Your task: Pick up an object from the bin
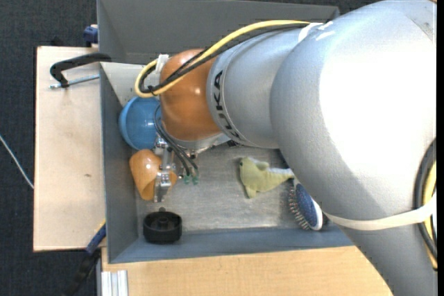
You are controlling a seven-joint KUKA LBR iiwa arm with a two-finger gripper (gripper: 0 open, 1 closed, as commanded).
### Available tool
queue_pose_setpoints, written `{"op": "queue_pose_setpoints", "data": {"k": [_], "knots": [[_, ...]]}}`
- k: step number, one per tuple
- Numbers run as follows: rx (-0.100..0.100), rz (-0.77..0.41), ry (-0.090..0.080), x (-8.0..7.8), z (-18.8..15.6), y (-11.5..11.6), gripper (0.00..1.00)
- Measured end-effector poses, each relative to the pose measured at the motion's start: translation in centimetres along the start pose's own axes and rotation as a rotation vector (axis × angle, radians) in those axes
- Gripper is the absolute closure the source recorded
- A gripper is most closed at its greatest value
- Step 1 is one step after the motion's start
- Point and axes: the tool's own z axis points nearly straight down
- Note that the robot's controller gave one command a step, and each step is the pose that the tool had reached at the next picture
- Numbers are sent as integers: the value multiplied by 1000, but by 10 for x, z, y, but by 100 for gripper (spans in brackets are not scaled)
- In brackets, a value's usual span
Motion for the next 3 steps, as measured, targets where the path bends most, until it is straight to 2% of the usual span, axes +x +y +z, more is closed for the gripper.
{"op": "queue_pose_setpoints", "data": {"k": [1, 2, 3], "knots": [[-3, 186, 3, 45, -65, -9, 100], [-6, 280, -5, 28, -20, -30, 100], [-1, 526, 6, -14, 1, 4, 100]]}}
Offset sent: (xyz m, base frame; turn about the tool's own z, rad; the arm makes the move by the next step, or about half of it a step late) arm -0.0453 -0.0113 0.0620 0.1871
